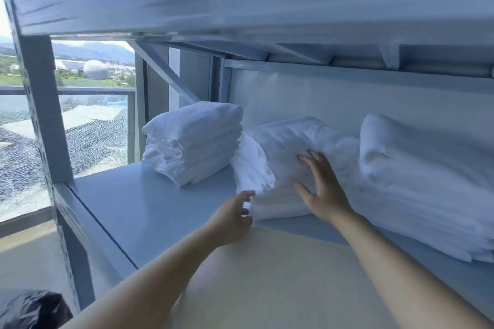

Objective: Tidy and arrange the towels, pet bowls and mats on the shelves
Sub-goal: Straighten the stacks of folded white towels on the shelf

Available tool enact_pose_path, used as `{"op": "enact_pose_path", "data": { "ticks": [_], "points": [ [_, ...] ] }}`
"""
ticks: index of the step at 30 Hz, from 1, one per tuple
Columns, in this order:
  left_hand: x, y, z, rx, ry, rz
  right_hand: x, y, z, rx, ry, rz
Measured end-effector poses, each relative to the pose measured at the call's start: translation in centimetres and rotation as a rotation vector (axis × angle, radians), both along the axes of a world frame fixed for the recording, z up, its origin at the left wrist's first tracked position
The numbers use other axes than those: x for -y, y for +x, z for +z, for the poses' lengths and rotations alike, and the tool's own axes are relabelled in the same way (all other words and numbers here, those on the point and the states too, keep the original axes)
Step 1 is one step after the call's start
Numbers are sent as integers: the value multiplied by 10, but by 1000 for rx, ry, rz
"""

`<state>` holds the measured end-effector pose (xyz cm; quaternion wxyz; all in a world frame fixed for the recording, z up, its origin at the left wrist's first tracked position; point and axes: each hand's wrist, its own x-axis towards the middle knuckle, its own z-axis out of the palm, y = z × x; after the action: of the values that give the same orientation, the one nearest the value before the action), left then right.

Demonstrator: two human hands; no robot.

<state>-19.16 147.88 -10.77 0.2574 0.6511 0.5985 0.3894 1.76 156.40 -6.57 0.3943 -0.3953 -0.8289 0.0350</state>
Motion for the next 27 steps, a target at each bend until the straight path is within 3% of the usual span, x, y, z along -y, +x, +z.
{"op": "enact_pose_path", "data": {
  "ticks": [5, 16, 27],
  "points": [
    [27, 18, 4, -13, 2, -1, 15, -4, 3, -131, -50, 28],
    [18, -8, 20, -228, 102, 135, 45, -9, -9, -123, -208, -1],
    [-50, -47, 40, -27, 96, 246, 62, -19, -7, -190, -340, -86]
  ]
}}
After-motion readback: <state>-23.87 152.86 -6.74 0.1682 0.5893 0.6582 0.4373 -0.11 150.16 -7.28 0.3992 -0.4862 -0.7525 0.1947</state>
